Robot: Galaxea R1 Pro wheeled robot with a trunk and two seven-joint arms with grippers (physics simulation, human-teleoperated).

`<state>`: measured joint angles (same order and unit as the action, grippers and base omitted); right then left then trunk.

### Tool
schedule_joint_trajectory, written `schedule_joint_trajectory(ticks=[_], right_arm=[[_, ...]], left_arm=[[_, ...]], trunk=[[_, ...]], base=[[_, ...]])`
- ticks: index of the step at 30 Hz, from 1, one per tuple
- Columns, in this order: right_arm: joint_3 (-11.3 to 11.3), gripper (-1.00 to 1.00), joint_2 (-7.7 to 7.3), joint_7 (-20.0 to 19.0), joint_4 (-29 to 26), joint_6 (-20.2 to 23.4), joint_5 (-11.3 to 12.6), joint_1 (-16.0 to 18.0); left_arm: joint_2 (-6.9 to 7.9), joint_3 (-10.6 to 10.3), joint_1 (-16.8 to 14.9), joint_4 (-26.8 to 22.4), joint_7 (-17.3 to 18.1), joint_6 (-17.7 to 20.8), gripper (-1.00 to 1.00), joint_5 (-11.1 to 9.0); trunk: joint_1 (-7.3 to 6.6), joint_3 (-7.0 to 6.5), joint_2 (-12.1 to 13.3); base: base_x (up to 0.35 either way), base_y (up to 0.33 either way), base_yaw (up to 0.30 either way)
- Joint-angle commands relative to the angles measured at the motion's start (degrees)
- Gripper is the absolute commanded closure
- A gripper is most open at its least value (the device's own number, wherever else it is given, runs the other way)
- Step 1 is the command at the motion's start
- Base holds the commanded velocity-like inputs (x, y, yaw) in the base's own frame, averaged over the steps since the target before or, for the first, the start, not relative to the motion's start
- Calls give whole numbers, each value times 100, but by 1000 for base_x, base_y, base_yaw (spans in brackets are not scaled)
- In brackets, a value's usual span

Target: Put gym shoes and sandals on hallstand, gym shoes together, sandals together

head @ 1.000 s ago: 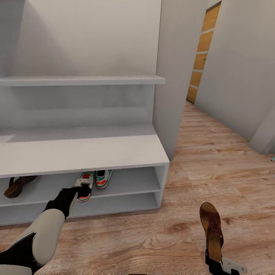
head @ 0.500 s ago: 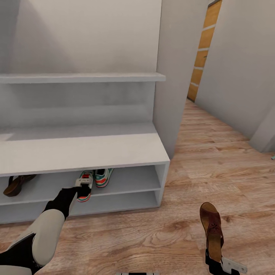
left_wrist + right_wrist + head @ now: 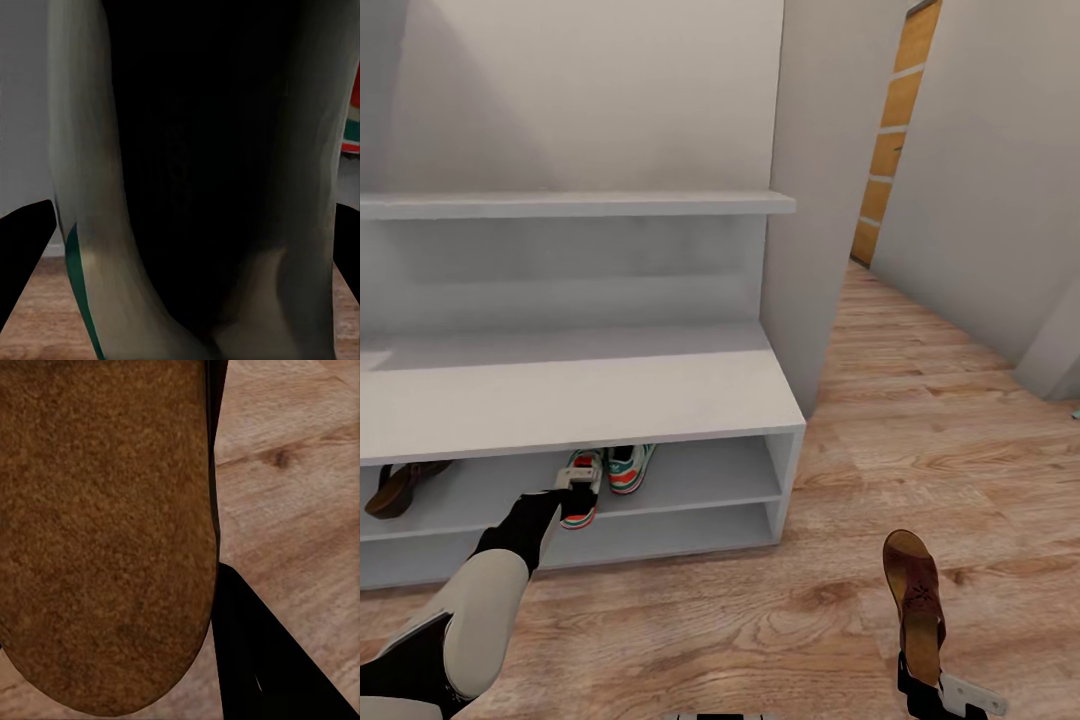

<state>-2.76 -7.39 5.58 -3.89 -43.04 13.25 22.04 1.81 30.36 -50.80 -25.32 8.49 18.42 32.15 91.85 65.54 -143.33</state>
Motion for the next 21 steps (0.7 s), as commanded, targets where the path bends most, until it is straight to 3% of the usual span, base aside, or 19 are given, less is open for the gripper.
schedule_joint_trajectory(ticks=[1, 21], right_arm=[[-23, 100, 1, -5, 2, -11, 2, 3], [-23, 100, 1, -5, 2, -11, 2, 2]], left_arm=[[-6, 47, 3, 88, 45, 15, 100, 99], [-6, 49, 0, 82, 39, 21, 100, 99]], trunk=[[1, 6, 0], [1, 6, 0]], base=[[13, 0, 0], [87, 0, 0]])
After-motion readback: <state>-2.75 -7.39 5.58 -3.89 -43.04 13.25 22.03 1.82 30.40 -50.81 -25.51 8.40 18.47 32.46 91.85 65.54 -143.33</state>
